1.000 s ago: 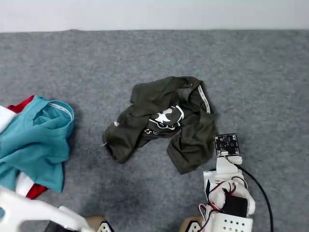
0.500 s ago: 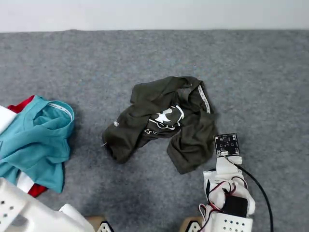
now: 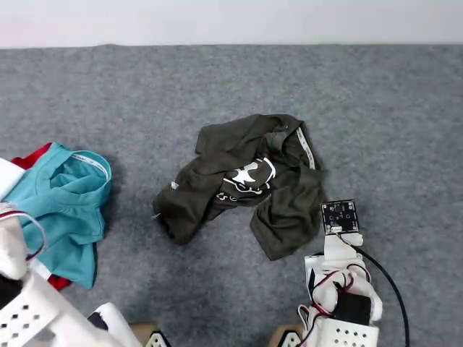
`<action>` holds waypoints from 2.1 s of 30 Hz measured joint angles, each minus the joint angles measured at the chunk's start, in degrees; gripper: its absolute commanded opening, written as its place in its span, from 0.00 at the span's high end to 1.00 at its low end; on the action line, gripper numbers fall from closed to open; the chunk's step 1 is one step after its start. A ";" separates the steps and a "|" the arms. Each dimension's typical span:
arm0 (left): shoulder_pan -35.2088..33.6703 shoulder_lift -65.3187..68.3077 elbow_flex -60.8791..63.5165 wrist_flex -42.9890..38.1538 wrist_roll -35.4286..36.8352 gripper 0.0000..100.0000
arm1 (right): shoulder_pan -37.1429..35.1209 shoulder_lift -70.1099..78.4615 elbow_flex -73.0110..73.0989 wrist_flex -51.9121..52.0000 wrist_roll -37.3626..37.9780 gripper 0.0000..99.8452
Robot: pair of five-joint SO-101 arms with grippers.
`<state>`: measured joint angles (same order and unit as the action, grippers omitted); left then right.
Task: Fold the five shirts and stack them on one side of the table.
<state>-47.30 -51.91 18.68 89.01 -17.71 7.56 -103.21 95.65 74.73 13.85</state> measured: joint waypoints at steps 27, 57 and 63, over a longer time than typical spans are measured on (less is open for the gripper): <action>9.67 -0.09 1.49 10.37 2.11 1.00 | 2.81 0.00 -1.93 -2.02 0.26 0.99; 9.67 -0.26 5.89 10.02 2.11 1.00 | 5.27 31.21 -44.22 10.29 0.44 0.99; 9.67 -0.26 5.89 10.02 2.11 1.00 | 1.23 45.45 -50.99 11.96 14.95 0.99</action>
<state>-37.63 -52.18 24.57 99.03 -15.60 8.79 -57.76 44.66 86.68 28.79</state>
